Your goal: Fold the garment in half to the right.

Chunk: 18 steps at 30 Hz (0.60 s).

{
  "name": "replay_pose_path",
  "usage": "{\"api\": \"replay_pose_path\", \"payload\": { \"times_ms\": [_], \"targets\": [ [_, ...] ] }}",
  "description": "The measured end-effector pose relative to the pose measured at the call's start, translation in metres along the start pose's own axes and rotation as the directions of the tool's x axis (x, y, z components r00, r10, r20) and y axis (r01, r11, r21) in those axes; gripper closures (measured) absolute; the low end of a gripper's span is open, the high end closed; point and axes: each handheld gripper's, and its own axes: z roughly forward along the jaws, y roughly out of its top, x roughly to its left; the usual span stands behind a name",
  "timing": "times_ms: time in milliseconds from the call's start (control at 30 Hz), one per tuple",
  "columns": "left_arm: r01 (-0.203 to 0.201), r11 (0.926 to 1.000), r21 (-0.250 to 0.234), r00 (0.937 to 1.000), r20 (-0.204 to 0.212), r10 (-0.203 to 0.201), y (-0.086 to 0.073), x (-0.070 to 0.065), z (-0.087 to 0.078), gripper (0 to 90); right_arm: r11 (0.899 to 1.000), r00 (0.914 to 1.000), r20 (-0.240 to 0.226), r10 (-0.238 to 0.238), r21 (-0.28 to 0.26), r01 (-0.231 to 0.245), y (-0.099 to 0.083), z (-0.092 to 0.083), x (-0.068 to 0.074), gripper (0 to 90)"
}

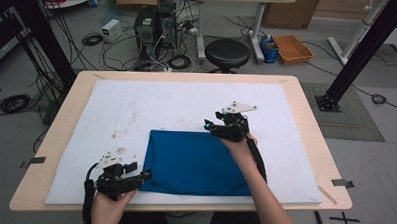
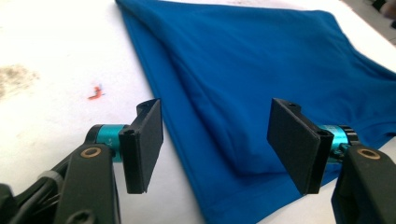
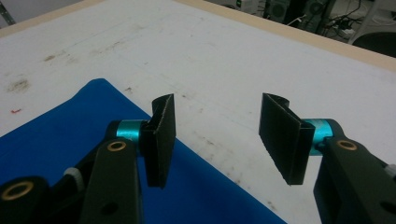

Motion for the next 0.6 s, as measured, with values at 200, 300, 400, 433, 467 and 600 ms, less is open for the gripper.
{"api": "replay_pose_path", "payload": {
  "times_ms": [200,300,400,433,467,600],
  "targets": [
    [0.016,0.9999,0.006,0.9999,0.006,-0.016,0.0,-0.004,0.007,35.9,1.0,0.9994,-0.022,-0.026,0.015,0.026,0.003,0.012,0.011,46.6],
    [0.003,0.999,0.045,0.998,-0.063,-0.001,-0.002,-0.006,0.013,35.9,0.999,0.9991,-0.026,-0.033,0.024,0.033,0.003,0.019,0.015,46.5],
    [0.019,0.9987,0.048,0.9951,-0.098,-0.015,-0.005,-0.007,0.014,35.9,0.999,0.9988,-0.036,-0.034,0.023,0.035,0.004,0.024,0.019,46.5],
    [0.024,0.9982,0.055,0.9942,-0.106,-0.018,-0.007,-0.007,0.015,35.9,0.999,0.9988,-0.036,-0.032,0.026,0.033,0.005,0.026,0.021,46.5],
    [0.029,0.9975,0.064,0.9939,-0.108,-0.022,-0.008,-0.008,0.016,35.9,0.999,0.9988,-0.036,-0.032,0.026,0.033,0.005,0.026,0.021,46.5],
    [0.002,0.9979,0.065,0.9875,-0.157,0.009,-0.011,-0.016,0.018,37.1,0.999,0.9975,-0.056,-0.042,0.03,0.043,0.007,0.039,0.031,46.2]
  ]
}}
